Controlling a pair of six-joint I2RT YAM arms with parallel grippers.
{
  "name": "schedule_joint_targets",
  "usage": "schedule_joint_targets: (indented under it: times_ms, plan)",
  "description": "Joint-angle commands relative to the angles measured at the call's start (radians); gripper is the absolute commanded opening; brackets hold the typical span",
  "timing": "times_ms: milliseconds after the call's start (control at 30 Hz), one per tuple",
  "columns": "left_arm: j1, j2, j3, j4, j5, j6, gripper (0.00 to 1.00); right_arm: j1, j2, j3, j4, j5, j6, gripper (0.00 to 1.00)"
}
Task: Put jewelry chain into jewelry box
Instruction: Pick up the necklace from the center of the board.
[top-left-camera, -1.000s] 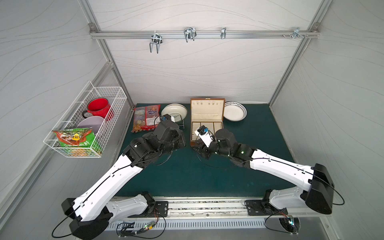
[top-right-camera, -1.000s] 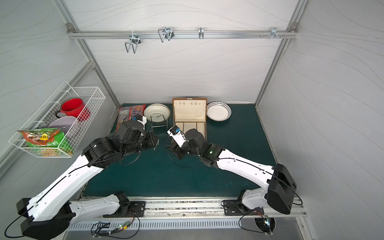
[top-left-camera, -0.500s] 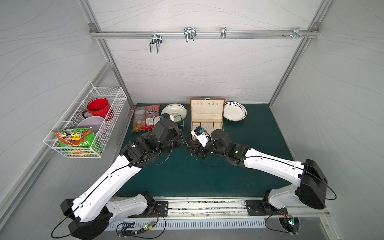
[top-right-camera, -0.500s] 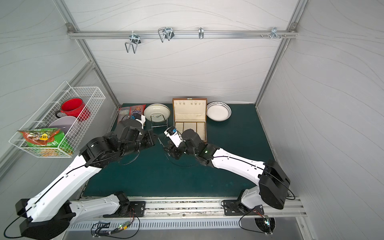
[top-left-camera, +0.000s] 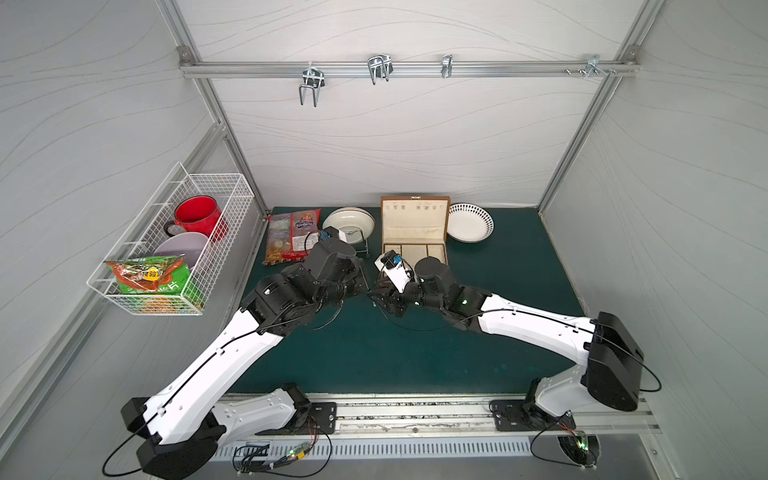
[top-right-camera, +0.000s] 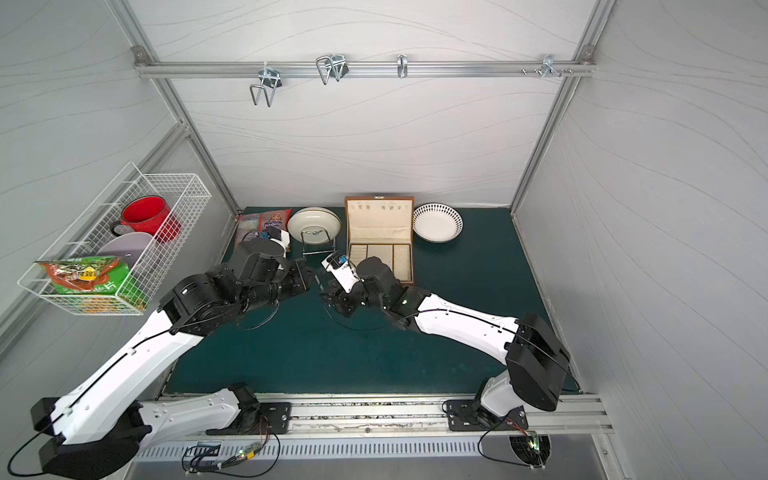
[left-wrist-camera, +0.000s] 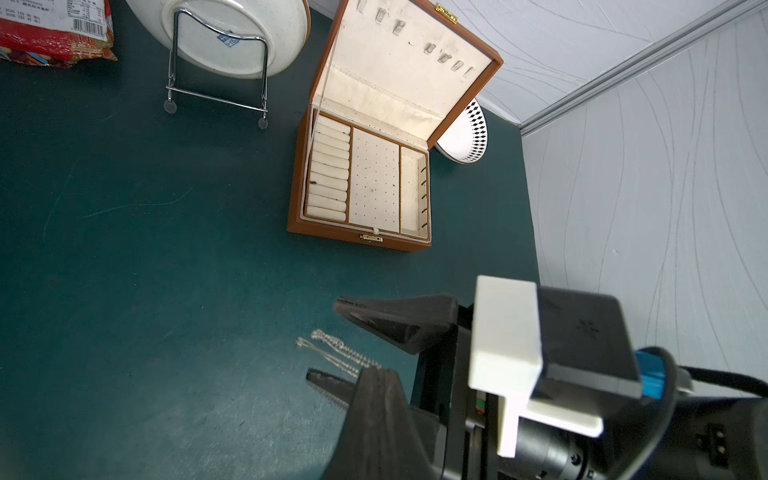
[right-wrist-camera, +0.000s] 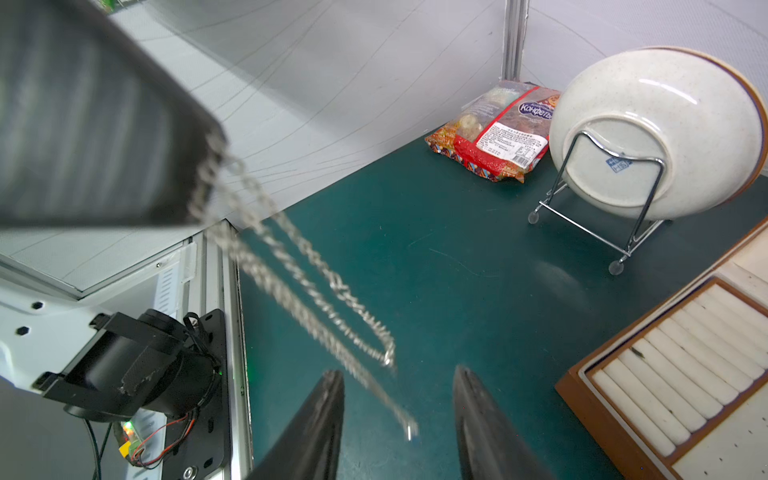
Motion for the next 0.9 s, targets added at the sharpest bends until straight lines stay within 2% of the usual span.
schedule_joint_targets:
  times_ms: [0, 167, 333, 700, 800, 867]
  plan:
    - [-0.002, -0.006, 0.044, 0.007, -0.017, -0.01, 0.0, 0.008, 0.02, 0.027, 0.028, -0.004, 0.002, 0.47]
    - [-0.002, -0.007, 0.053, 0.011, -0.02, -0.011, 0.0, 0.008, 0.043, 0.029, 0.041, -0.014, 0.007, 0.45]
    - [-0.004, -0.006, 0.059, 0.01, -0.022, -0.012, 0.0, 0.008, 0.073, 0.046, 0.047, -0.035, 0.016, 0.37]
    - [-0.002, -0.016, 0.059, -0.001, -0.039, -0.017, 0.0, 0.008, 0.098, 0.061, 0.068, -0.044, 0.021, 0.4]
    - [-0.003, -0.016, 0.059, -0.001, -0.043, -0.018, 0.0, 0.008, 0.1, 0.058, 0.069, -0.054, 0.025, 0.31]
    - [-0.003, -0.017, 0.058, 0.0, -0.045, -0.019, 0.0, 0.008, 0.103, 0.058, 0.069, -0.058, 0.029, 0.29]
